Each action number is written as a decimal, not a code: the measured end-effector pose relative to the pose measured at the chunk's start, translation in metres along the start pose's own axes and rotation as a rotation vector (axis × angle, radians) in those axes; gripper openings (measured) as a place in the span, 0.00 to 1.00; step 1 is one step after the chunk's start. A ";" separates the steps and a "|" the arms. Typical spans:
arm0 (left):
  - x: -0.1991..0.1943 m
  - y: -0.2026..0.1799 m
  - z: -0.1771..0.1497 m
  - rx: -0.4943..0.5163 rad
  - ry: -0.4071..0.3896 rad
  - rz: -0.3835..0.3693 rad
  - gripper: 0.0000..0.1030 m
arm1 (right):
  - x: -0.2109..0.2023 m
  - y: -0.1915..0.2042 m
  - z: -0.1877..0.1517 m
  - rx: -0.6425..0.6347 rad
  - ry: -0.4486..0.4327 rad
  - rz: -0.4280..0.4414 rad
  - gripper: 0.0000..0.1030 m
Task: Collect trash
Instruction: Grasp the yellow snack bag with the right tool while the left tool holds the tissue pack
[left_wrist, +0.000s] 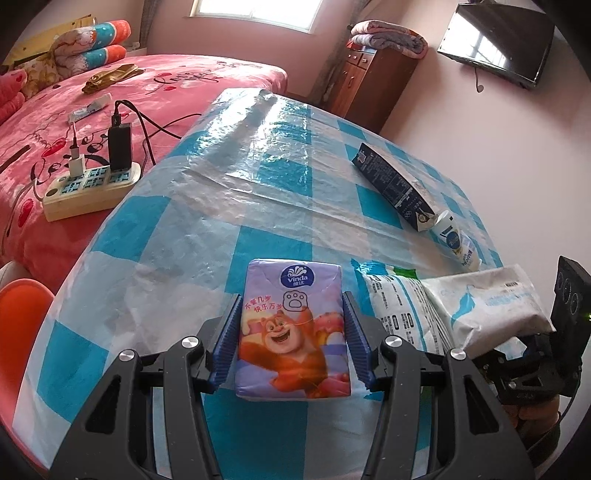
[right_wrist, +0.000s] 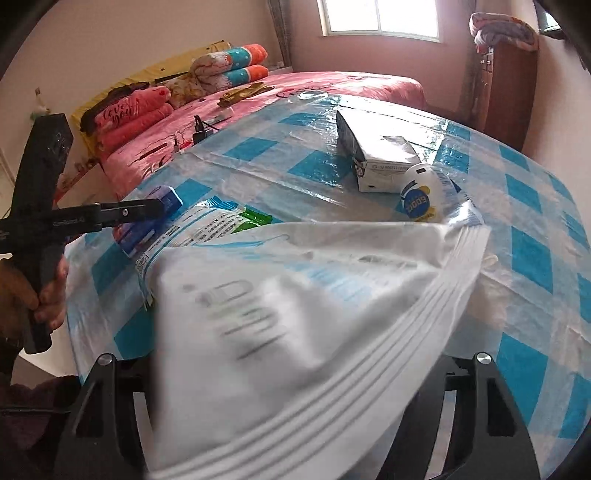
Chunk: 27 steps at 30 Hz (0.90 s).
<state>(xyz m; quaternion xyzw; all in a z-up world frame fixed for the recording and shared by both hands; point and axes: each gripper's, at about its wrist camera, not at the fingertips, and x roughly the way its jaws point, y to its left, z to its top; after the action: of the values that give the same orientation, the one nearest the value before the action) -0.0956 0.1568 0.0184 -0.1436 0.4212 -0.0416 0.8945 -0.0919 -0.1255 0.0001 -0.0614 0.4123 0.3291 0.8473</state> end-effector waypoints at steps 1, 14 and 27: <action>-0.001 0.000 -0.001 0.003 -0.001 -0.004 0.53 | 0.000 0.000 -0.001 0.006 -0.003 -0.002 0.69; -0.009 0.009 -0.010 0.005 -0.007 -0.071 0.53 | -0.018 0.009 -0.009 0.095 -0.026 -0.034 0.52; -0.023 0.024 -0.020 -0.015 -0.024 -0.108 0.53 | -0.046 0.025 -0.016 0.200 -0.041 0.059 0.42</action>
<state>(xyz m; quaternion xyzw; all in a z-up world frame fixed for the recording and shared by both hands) -0.1268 0.1797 0.0168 -0.1733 0.4026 -0.0847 0.8948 -0.1378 -0.1357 0.0276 0.0421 0.4273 0.3123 0.8474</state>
